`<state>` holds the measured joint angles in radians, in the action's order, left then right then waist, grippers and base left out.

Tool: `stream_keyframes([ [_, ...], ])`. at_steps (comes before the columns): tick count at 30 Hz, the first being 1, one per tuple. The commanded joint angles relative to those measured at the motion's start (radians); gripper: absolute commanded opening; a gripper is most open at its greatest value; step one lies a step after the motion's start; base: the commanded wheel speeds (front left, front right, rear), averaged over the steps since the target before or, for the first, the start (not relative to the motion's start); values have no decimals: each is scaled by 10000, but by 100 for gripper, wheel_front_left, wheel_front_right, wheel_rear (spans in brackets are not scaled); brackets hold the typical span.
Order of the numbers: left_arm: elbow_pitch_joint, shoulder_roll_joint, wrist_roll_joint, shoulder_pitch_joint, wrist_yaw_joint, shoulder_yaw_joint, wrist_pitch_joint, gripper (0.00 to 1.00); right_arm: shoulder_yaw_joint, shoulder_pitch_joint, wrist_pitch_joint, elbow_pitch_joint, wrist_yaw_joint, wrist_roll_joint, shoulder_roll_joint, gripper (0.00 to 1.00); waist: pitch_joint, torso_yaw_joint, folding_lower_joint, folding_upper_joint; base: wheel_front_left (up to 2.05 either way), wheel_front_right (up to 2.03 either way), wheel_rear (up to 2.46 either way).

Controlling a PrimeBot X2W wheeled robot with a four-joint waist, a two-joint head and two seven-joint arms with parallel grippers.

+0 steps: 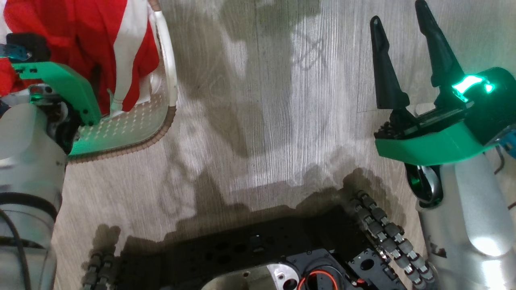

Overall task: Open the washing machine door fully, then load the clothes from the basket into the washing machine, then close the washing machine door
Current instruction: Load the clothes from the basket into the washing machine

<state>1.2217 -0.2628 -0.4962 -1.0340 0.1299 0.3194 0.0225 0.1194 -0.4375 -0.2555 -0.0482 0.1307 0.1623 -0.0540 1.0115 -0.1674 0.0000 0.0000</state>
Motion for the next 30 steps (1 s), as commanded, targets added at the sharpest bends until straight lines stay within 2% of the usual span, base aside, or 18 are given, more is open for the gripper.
stream_keyframes([
  [1,12,-542,-159,186,7,-60,17,2,234,531,-63,-346,0,-2,38,100,4,-52,0,0,0,0,0],
  [2,39,-579,-224,180,7,-7,94,0,248,533,-63,-346,0,1,38,100,1,-83,0,0,0,0,0],
  [9,164,-802,-454,224,7,226,-354,0,246,584,-63,-223,0,46,38,100,-370,2,0,0,0,0,0],
  [20,-16,-942,-412,608,-8,496,-2425,0,177,622,-63,152,0,-104,38,100,-2013,646,0,0,0,0,0],
  [24,-305,-892,-420,827,-48,434,-2723,0,99,689,-63,272,0,-172,38,100,-2509,836,0,0,0,0,0],
  [27,-854,-861,-398,1131,-133,322,-2824,0,-15,766,-63,379,0,-212,38,100,-3016,1013,0,0,0,0,0],
  [30,-2087,-893,-282,1570,-480,0,-2837,0,-163,897,-63,451,0,-242,38,100,-3499,1185,0,0,0,0,0],
])
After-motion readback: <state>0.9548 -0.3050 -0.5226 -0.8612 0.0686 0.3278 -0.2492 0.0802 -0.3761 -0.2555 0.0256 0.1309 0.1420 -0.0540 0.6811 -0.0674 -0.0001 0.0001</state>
